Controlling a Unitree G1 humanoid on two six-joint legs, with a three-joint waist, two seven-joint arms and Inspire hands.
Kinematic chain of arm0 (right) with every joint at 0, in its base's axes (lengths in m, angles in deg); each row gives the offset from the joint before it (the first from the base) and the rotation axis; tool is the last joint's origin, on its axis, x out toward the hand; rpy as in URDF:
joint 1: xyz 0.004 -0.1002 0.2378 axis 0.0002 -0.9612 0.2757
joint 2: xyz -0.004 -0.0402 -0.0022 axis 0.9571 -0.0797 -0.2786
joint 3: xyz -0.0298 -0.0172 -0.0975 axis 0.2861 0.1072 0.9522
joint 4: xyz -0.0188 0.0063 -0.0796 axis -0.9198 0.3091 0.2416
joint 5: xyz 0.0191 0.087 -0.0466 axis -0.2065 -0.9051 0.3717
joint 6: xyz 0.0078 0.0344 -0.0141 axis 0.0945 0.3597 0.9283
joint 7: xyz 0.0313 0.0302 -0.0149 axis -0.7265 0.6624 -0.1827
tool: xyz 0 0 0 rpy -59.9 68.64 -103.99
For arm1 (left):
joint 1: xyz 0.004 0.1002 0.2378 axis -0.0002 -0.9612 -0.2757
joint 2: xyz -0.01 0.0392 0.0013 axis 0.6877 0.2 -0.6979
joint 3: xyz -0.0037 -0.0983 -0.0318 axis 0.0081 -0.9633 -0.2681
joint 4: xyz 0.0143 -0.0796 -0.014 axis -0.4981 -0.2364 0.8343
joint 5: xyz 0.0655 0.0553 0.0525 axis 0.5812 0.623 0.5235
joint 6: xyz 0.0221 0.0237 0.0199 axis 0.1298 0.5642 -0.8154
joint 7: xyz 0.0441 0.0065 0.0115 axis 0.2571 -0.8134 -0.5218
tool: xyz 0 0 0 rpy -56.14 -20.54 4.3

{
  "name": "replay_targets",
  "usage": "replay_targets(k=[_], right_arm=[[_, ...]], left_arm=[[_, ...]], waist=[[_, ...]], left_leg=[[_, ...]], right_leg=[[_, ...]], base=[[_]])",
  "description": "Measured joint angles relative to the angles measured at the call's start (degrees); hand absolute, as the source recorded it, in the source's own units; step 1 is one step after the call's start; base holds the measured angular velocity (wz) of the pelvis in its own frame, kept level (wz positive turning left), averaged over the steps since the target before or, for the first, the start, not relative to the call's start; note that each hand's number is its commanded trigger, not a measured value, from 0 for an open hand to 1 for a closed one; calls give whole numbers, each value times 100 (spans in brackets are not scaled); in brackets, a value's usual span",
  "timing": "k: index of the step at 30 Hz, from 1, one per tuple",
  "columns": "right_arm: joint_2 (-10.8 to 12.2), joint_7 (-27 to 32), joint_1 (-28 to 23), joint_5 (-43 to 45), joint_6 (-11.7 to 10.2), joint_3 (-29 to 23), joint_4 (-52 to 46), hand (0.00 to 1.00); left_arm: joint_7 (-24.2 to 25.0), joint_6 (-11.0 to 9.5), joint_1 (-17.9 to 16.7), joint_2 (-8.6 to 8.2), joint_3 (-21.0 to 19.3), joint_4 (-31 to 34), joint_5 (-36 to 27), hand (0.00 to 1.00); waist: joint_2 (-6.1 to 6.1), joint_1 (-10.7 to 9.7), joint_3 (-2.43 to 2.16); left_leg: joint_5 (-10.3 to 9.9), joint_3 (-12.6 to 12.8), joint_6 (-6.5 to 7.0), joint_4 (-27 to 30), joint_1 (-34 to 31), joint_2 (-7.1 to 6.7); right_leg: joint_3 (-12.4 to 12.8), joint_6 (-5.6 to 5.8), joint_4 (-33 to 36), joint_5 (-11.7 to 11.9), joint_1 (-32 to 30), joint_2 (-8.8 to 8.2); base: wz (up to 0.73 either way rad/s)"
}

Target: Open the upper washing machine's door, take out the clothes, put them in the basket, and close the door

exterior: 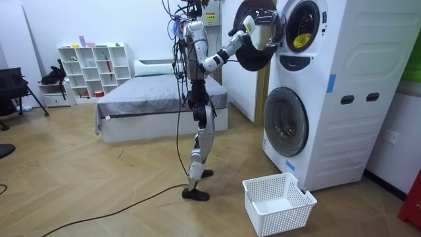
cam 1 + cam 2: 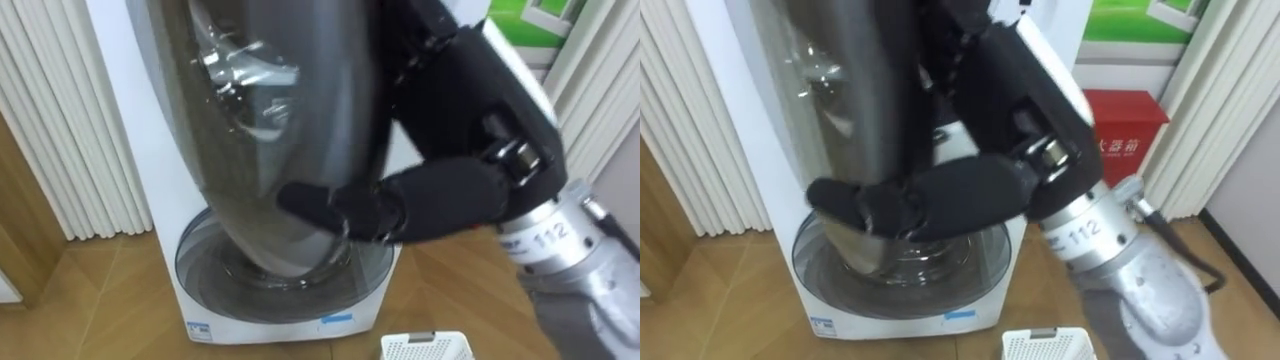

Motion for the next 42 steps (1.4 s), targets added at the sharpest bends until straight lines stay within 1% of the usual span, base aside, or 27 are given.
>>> replay_targets(k=[1,4,6,8,10,11,12,13,14,15,16,18,21,23,25,27,30,35,38,40,41,42], right_arm=[[95,-46,-47,-2,-79,80,17,0],[212,-140,-141,-115,-213,350,54,0],[231,-207,-141,-254,-215,523,82,0],[233,-294,-144,-303,-180,713,97,0],[223,-475,-151,-261,31,988,176,0],[220,-513,-154,-241,91,1077,231,0],[224,-586,-162,-178,240,1233,353,0],[226,-604,-162,-143,314,1311,402,0],[212,-683,-163,-24,444,1407,471,0],[206,-709,-163,16,535,1464,507,0],[207,-716,-163,25,574,1502,514,0],[207,-781,-162,33,578,1509,515,0],[204,-831,-162,70,657,1512,514,0],[205,-842,-161,217,686,1510,525,0],[204,-884,-161,275,690,1508,556,0],[205,-893,-160,288,705,1508,556,0],[204,-900,-160,279,807,1508,556,0],[207,-901,-160,270,813,1485,553,0],[207,-932,-160,264,813,1297,553,0],[206,-910,-160,250,809,1052,550,0],[205,-874,-160,250,808,1010,545,0],[209,-808,-165,257,807,933,527,0]], left_arm=[[-1,-1,37,-6,32,-16,0,0],[-38,-2,70,-9,105,-29,0,0],[-97,-2,71,-19,107,-29,0,0],[-103,-2,88,-29,117,-26,-1,0],[-97,-5,102,-40,117,-19,-3,0],[-94,-5,110,-40,118,-18,-4,0],[-86,-5,127,-40,138,-19,-8,0],[-85,-5,135,-40,164,-18,-10,0],[-79,-5,158,-40,200,-19,-13,0],[-72,-5,186,-39,217,-19,-12,0],[-60,-5,203,-45,218,-18,-10,0],[-58,-5,216,-60,218,-17,-8,0],[-59,0,235,-65,218,-17,-6,0],[-62,0,245,-92,216,-17,-10,0],[-75,0,261,-128,215,-18,-11,0],[-81,0,273,-147,215,-17,-11,0],[-90,0,272,-149,215,-15,-14,0],[-91,0,265,-150,213,-17,-64,0],[-87,0,265,-159,199,-17,-63,0],[-100,-2,253,-179,178,-25,-69,0],[-101,-3,250,-178,177,-27,-73,0],[-104,-11,235,-179,155,-30,-70,0]], waist=[[20,54,9],[41,182,17],[35,217,14],[34,301,14],[27,411,15],[22,448,14],[17,499,15],[16,519,14],[16,556,14],[18,594,17],[21,641,19],[30,681,25],[46,701,37],[73,722,55],[108,760,85],[121,774,97],[120,781,97],[101,753,90],[81,728,78],[91,699,84],[92,684,85],[100,623,90]], left_leg=[[3,0,-3,1,-2,1],[8,-10,-10,-2,-13,2],[8,-29,-10,-5,-36,3],[8,-33,-9,-2,-47,1],[9,-64,-8,9,-65,-4],[9,-70,-7,10,-68,-5],[10,-82,-7,24,-70,-8],[10,-96,-6,43,-71,-10],[10,-157,-5,70,-105,-17],[13,-193,0,76,-126,-20],[13,-205,0,77,-140,-24],[13,-240,-1,75,-153,-26],[13,-313,-1,75,-187,-31],[13,-327,-2,81,-191,-33],[13,-330,-2,80,-194,-33],[13,-336,-2,77,-200,-35],[13,-344,-2,73,-200,-37],[13,-372,-1,77,-203,-58],[14,-392,1,73,-208,-73],[15,-397,5,77,-204,-80],[14,-393,7,85,-205,-80],[10,-395,12,104,-212,-80]], right_leg=[[-4,0,-1,0,-6,0],[-4,-1,1,1,-13,4],[-8,-7,1,4,-12,7],[-6,-17,-1,10,-17,8],[-13,-22,1,14,-17,7],[-15,-24,1,15,-21,7],[-16,-24,0,15,-26,7],[-20,-25,-1,15,-29,6],[-29,-24,-2,16,-35,6],[-28,-23,-2,17,-40,6],[-40,-23,-4,17,-44,7],[-75,-23,-5,17,-37,8],[-147,-23,-8,17,-34,13],[-161,-23,-10,17,-32,12],[-163,-23,-15,16,-33,11],[-165,-23,-15,16,-38,11],[-169,-23,-15,16,-35,12],[-174,-23,-15,16,-22,3],[-168,-23,-14,16,-14,-5],[-167,-22,-13,17,-4,-8],[-168,-21,-12,18,-2,-8],[-164,-20,-12,18,3,-8]], base=[[0],[0],[5],[2],[7],[8],[6],[14],[21],[21],[14],[12],[13],[8],[0],[0],[0],[3],[3],[0],[0],[0]])
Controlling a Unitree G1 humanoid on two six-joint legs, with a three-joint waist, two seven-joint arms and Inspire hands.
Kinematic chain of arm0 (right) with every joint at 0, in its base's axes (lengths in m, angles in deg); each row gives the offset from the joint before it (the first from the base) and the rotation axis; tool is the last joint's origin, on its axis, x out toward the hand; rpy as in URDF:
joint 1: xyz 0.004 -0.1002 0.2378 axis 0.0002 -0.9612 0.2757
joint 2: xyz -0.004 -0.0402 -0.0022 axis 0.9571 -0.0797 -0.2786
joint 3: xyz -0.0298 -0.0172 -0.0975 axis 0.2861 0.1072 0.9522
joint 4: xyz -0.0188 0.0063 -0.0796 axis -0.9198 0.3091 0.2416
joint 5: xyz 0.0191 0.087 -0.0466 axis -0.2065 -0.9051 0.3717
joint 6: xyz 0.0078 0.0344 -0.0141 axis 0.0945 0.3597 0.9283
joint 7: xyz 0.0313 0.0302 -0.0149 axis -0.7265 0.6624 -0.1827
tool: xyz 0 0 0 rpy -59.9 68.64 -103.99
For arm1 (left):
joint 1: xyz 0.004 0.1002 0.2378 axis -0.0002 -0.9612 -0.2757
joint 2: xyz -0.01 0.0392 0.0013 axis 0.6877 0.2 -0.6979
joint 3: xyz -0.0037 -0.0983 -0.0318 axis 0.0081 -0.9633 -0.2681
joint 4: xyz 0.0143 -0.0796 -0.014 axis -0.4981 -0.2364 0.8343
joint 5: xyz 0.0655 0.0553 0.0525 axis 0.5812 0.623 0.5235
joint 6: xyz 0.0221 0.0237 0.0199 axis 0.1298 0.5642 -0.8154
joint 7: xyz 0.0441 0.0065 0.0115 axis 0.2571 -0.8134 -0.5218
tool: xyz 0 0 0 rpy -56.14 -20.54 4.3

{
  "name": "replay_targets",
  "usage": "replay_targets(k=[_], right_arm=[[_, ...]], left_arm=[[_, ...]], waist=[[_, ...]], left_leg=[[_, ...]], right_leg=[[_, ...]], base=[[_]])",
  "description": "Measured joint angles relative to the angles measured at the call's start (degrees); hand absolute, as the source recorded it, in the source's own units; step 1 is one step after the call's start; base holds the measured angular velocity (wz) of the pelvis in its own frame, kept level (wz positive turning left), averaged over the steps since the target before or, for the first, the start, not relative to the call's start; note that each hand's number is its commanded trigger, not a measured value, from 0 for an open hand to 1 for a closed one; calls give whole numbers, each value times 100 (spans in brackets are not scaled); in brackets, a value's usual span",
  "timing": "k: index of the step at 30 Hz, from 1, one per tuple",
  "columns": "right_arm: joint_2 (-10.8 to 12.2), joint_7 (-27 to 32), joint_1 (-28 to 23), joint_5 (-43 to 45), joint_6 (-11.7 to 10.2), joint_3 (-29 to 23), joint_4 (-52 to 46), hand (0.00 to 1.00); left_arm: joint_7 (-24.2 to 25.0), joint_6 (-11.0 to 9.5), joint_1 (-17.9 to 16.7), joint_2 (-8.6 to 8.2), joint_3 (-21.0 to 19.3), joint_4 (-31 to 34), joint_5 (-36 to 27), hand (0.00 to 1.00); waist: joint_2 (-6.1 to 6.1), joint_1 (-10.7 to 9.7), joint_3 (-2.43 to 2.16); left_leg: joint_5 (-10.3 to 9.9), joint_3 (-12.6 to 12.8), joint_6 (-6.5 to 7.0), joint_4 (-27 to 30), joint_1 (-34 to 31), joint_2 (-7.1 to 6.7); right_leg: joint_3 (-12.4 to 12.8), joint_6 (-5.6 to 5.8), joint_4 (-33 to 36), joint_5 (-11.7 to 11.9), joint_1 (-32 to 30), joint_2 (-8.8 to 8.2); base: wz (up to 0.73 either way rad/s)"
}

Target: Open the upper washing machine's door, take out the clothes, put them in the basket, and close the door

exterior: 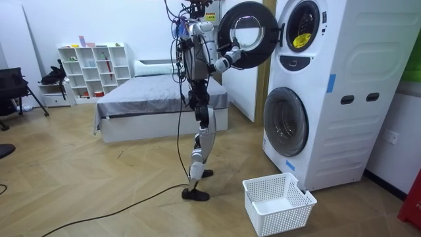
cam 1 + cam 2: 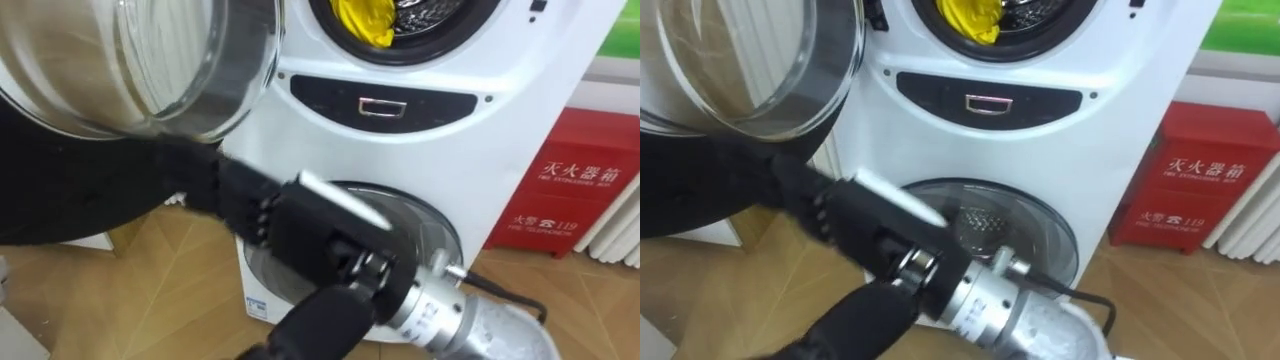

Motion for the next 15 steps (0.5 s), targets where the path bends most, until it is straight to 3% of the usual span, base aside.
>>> replay_targets(k=[5,6,10,15], right_arm=[[0,169,-11,-30,-7,-486,-51,0],[-23,228,-9,-97,-13,-684,-55,0],[-29,615,-10,-98,-103,-1269,-56,0],[-30,983,-15,-93,-151,-1385,-56,0]], left_arm=[[-92,-19,-186,-18,-187,9,4,0],[-110,-24,-196,-33,-230,20,7,0],[-100,-54,-245,-49,-311,22,20,0],[-95,-50,-299,-49,-330,25,47,0]], waist=[[18,-225,-2],[-6,-308,-23],[3,-364,-33],[28,-480,-42]], left_leg=[[0,-49,1,-3,4,-12],[0,-52,1,-3,6,-16],[2,-40,4,-5,22,-20],[2,-22,4,-5,68,-19]], right_leg=[[14,0,3,0,9,-3],[8,0,3,0,8,-6],[18,0,1,0,11,-14],[13,0,-1,0,54,-15]], base=[[2],[0],[-1],[0]])
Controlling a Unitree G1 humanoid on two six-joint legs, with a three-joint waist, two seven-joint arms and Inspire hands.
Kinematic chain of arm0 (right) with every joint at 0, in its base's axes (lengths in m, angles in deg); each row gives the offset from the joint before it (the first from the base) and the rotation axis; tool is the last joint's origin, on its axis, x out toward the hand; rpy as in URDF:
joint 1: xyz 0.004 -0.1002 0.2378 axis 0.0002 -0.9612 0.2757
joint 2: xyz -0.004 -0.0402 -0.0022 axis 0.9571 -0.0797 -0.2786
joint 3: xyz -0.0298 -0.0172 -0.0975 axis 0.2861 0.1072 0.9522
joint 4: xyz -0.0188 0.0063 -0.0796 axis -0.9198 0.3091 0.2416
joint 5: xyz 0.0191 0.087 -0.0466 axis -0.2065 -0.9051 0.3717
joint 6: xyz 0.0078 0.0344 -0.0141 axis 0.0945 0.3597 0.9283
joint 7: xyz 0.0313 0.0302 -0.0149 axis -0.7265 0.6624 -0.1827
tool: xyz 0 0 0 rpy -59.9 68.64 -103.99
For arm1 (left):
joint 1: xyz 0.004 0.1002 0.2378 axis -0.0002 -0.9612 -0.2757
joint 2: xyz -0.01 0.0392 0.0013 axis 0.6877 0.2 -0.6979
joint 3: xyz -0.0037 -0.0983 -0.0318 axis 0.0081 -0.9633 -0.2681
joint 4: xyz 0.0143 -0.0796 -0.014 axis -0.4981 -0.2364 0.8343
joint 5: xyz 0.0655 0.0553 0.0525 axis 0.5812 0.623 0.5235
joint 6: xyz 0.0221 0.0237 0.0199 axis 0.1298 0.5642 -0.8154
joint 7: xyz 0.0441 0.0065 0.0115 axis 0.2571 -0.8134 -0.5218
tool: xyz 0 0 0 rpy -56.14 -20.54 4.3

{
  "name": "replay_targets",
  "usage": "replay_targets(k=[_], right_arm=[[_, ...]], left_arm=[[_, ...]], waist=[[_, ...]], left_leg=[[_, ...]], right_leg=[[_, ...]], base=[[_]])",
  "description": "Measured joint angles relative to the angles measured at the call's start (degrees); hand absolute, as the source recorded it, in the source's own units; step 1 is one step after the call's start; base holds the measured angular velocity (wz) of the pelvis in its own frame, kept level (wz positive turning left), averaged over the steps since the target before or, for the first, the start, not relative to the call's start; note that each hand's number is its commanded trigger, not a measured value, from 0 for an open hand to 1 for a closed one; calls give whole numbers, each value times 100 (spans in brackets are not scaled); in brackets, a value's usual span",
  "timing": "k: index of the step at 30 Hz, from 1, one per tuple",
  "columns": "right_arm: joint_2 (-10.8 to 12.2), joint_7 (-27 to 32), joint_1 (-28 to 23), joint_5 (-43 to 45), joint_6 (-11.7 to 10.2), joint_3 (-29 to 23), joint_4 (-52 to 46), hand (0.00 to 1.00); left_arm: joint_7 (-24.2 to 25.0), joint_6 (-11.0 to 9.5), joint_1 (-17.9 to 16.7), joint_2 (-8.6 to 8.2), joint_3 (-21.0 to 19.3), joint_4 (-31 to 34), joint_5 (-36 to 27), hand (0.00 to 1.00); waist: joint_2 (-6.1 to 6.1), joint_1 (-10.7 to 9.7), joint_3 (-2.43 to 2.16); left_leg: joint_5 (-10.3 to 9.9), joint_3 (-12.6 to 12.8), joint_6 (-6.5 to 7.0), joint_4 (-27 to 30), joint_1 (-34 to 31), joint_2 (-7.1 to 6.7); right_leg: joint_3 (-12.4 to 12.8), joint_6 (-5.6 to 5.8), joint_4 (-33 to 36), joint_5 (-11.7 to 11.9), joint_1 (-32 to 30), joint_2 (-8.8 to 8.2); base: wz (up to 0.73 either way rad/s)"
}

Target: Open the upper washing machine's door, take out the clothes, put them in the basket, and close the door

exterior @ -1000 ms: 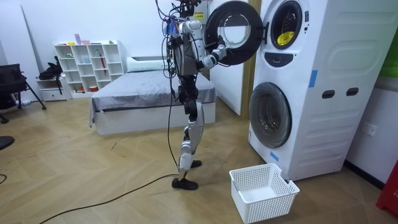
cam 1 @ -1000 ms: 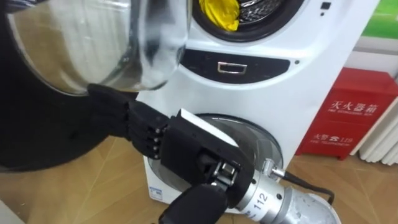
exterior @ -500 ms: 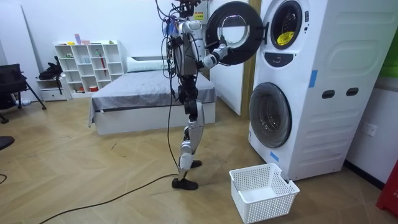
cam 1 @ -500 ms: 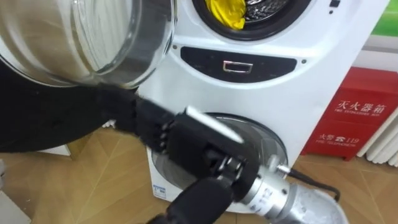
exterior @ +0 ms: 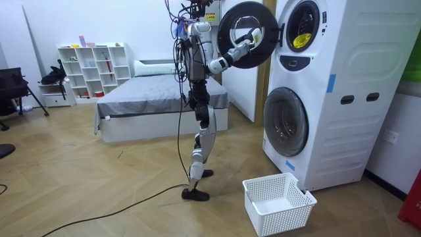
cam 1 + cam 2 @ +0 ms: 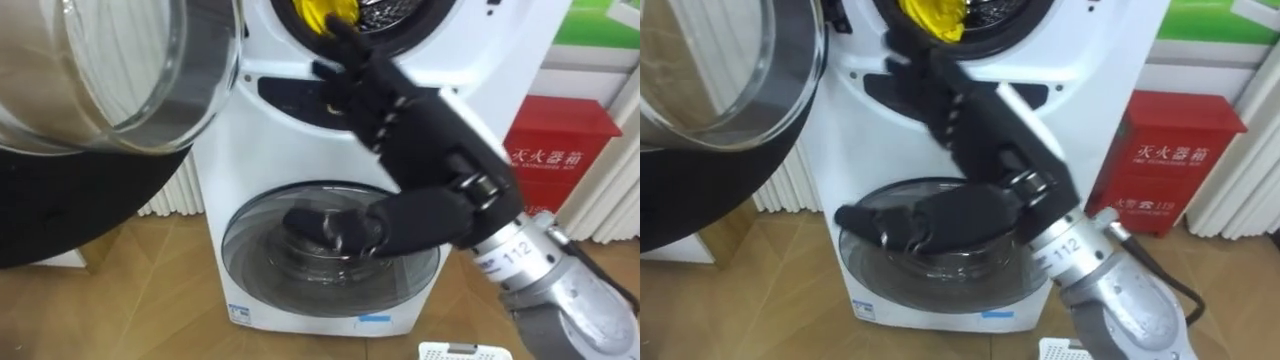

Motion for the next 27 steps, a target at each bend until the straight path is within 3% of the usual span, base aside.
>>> replay_targets(k=[11,15,18,21,23,25,27], right_arm=[[-114,638,141,56,-111,5,574,0],[-112,626,162,101,-113,24,839,0],[-108,675,235,82,-114,16,1290,0],[-87,824,397,82,-114,20,1597,0],[-91,954,475,87,-115,20,1600,0],[-94,1029,584,119,-115,20,1601,0],[-87,1068,701,65,-119,23,1601,0]], left_arm=[[-192,50,-41,-1,2,-48,66,0],[-300,73,-4,25,-45,-214,72,0],[-307,158,-73,48,-188,-247,75,0],[-305,297,-183,61,-163,-266,95,0],[-304,405,-252,54,-169,-267,226,0],[-304,563,-296,51,-176,-276,467,0],[-303,571,-350,23,-174,-338,470,0]], waist=[[9,28,37],[-6,178,42],[7,329,52],[-14,403,51],[-13,472,48],[-50,506,26],[-24,515,28]], left_leg=[[-11,-19,3,90,125,39],[-281,-44,-67,717,-125,237],[-572,-62,-153,1300,-383,451],[-657,-66,-207,1569,-535,579],[-632,-65,-244,1575,-596,600],[-466,-68,-255,1407,-630,599],[-374,-79,-270,1335,-648,594]], right_leg=[[-10,1,5,-1,180,22],[12,-23,40,-16,186,182],[82,-183,242,-147,154,337],[123,-260,463,-305,42,398],[144,-287,458,-314,-45,394],[132,-324,510,-335,-152,361],[116,-353,519,-325,-205,350]], base=[[0],[-2],[-5],[-3],[-5],[9],[9]])
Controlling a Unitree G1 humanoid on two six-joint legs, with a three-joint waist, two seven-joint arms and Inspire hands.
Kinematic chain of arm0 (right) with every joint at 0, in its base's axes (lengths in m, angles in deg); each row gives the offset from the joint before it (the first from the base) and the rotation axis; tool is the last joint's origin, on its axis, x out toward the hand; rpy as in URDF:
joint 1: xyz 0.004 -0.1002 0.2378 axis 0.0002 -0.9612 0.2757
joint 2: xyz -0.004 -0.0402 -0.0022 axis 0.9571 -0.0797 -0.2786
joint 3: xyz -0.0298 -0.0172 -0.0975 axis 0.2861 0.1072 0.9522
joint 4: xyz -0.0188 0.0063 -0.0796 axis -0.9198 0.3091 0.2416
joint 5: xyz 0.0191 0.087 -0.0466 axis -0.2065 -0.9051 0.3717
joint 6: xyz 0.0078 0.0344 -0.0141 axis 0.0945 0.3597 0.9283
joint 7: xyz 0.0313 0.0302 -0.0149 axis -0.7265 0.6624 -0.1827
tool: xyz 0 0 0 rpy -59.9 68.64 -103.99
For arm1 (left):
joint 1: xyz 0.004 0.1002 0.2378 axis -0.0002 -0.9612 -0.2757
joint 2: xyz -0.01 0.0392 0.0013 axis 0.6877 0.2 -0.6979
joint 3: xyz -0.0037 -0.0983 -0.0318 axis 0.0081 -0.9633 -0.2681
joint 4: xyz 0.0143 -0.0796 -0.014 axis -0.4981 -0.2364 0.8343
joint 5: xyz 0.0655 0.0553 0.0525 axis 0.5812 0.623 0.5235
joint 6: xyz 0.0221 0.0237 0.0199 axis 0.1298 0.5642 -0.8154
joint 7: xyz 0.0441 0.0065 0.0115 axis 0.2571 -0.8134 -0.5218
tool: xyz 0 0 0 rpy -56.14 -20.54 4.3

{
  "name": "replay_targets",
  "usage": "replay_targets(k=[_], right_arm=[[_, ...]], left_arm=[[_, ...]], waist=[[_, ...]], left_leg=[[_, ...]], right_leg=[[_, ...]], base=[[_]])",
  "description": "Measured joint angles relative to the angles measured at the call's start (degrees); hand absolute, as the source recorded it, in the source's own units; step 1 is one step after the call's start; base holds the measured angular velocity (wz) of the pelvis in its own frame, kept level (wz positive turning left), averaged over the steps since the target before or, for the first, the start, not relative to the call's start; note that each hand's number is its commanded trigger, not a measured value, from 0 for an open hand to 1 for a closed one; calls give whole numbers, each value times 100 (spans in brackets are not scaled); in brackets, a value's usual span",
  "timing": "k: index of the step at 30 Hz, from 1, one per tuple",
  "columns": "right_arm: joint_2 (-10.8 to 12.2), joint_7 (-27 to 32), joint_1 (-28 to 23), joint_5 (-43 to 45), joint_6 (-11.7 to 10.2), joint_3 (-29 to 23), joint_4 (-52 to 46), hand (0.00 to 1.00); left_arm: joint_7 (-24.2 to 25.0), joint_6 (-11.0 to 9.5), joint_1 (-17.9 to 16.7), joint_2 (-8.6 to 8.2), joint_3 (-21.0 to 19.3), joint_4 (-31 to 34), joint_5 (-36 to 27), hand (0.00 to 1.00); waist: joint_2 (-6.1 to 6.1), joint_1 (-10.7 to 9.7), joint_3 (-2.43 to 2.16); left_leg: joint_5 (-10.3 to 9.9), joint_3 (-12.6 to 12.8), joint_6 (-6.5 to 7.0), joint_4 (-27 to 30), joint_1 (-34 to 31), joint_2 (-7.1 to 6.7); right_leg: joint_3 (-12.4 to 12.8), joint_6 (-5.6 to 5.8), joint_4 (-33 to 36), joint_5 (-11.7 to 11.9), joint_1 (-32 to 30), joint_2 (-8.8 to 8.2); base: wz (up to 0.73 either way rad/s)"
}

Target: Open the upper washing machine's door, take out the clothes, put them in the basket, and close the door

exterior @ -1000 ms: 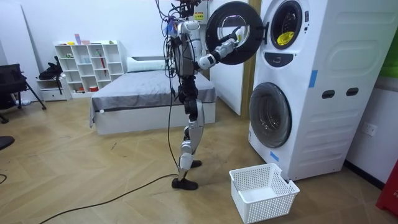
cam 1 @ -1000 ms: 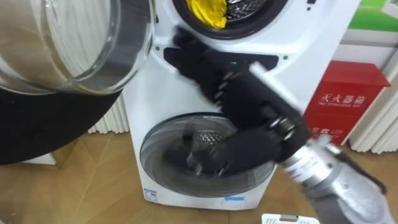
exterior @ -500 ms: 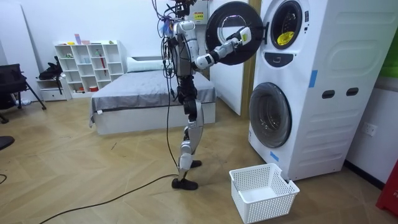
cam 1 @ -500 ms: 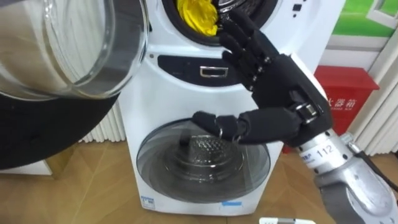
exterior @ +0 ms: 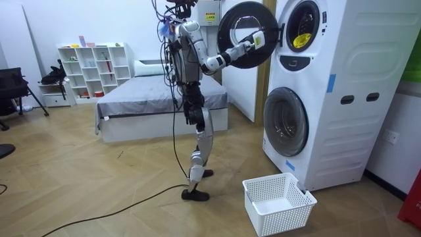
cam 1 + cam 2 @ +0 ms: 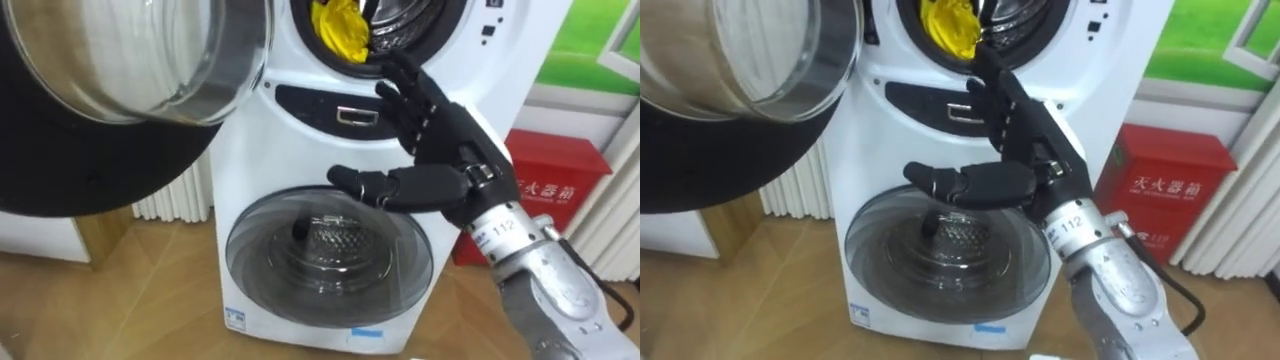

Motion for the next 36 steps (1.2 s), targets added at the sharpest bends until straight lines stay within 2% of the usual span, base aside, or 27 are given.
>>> replay_targets(k=[3,7,9,10,11,12,13,14,16,17,18,19,21,22,23,24,25,26,27,28,29,30,31,33,36], right_arm=[[-1,132,90,-8,-124,6,8,0],[-31,267,88,4,-122,80,14,0],[-43,253,88,-44,-120,75,13,0],[-40,249,88,-32,-120,72,13,0],[-39,253,87,-28,-118,73,13,0],[-31,275,87,-28,-118,73,13,0],[-31,311,87,-16,-118,82,14,0],[-41,313,87,5,-118,81,22,0],[-78,406,65,21,-118,79,86,0],[-103,435,42,37,-117,78,97,0],[-120,474,-3,118,-103,80,113,0],[-121,511,-22,232,-103,79,133,0],[-128,507,-24,327,-103,71,184,0],[-131,503,-47,397,-101,61,227,0],[-131,505,-70,417,-100,58,231,0],[-132,478,-77,452,-98,51,237,0],[-143,440,-77,463,-97,-2,237,0],[-148,431,-70,467,-97,-26,237,0],[-152,433,-66,466,-99,-55,234,0],[-159,429,-66,461,-99,-56,235,0],[-159,429,-66,461,-99,-59,235,0],[-183,429,-84,467,-98,-60,239,0],[-180,428,-44,466,-104,-63,236,0],[-181,418,-33,466,-103,-60,239,0],[-183,415,-33,458,-103,-63,238,0]], left_arm=[[4,20,-58,-4,-4,-11,-4,0],[40,38,-103,-5,-79,-5,-5,0],[70,36,-100,-2,-220,-2,1,0],[100,36,-94,1,-286,0,5,0],[127,37,-88,5,-304,5,-3,0],[147,46,-41,12,-298,9,-7,0],[156,51,61,12,-300,9,-49,0],[159,51,127,10,-298,10,-80,0],[135,51,413,9,-191,13,-276,0],[132,50,485,5,-189,16,-274,0],[109,34,563,32,-166,66,-271,0],[96,30,612,82,-86,131,-273,0],[30,28,737,93,-37,154,-272,0],[14,-14,733,117,78,197,-270,0],[9,-49,792,142,117,203,-270,0],[6,-100,821,194,126,200,-272,0],[4,-129,862,221,126,200,-266,0],[4,-147,865,224,127,197,-265,0],[2,-153,855,216,132,194,-265,0],[1,-152,819,189,130,189,-265,0],[0,-148,799,169,127,189,-261,0],[-2,-141,738,75,124,183,-243,0],[3,-139,695,21,111,180,-225,0],[1,-139,650,-6,52,176,-196,0],[-50,-137,537,1,-75,177,-209,0]], waist=[[37,-21,10],[-15,-36,-26],[-72,-58,-65],[-106,-117,-90],[-100,-177,-85],[-104,-305,-85],[-161,-350,-104],[-152,-352,-89],[-136,-411,-59],[-119,-441,-51],[-118,-480,-37],[-123,-522,-18],[-72,-539,0],[37,-552,28],[48,-559,15],[65,-562,22],[88,-565,31],[94,-541,30],[101,-512,25],[113,-512,14],[127,-521,13],[229,-535,-49],[339,-509,-54],[411,-465,-48],[346,-463,-57]], left_leg=[[54,-37,-32,9,-80,28],[101,-8,-54,-142,-54,-3],[101,22,-53,-211,-8,-24],[105,16,-46,-229,-4,-63],[109,14,-39,-234,-9,-98],[116,41,-22,-239,-6,-147],[123,127,18,-260,34,-219],[107,201,45,-293,61,-278],[45,221,239,-484,210,-519],[43,228,284,-508,251,-541],[37,223,363,-549,343,-644],[-17,226,445,-541,422,-738],[-85,181,552,-552,553,-815],[-115,108,601,-570,622,-798],[-117,81,610,-597,634,-790],[-105,35,629,-647,657,-759],[-101,15,639,-661,652,-701],[-100,-2,640,-678,657,-687],[-101,-12,641,-698,672,-679],[-109,-12,646,-730,712,-691],[-113,-17,644,-749,749,-700],[-116,-20,633,-852,854,-649],[-110,-4,624,-1023,975,-613],[-77,20,586,-1190,1084,-581],[-47,59,535,-1328,1167,-514]], right_leg=[[-35,-51,-1,16,-71,24],[24,-59,-17,-6,-115,7],[11,-56,-19,-10,-111,-42],[-47,-44,-33,-19,-90,-87],[-90,-27,-29,-32,-70,-115],[-150,12,7,-65,-41,-172],[-172,57,113,-125,-47,-271],[-170,81,208,-167,-59,-323],[-124,234,1066,-396,-351,-673],[-115,238,1374,-398,-454,-761],[-92,257,1938,-386,-637,-938],[-1,334,2389,-335,-791,-1084],[166,497,2787,-148,-931,-1142],[238,546,2902,-21,-1050,-1098],[307,592,2839,-38,-1111,-1037],[376,611,2484,-160,-1188,-877],[377,559,2027,-214,-1280,-719],[374,549,1778,-208,-1341,-634],[417,446,1248,-107,-1438,-489],[531,334,726,262,-1465,-344],[548,293,558,635,-1463,-293],[588,224,411,892,-1333,-227],[652,231,154,934,-1170,-143],[648,216,6,958,-1069,-93],[661,197,-30,966,-1056,-13]], base=[[4],[-3],[-6],[3],[26],[29],[22],[13],[21],[25],[22],[17],[7],[3],[0],[7],[7],[8],[9],[17],[27],[17],[7],[-4],[-5]])
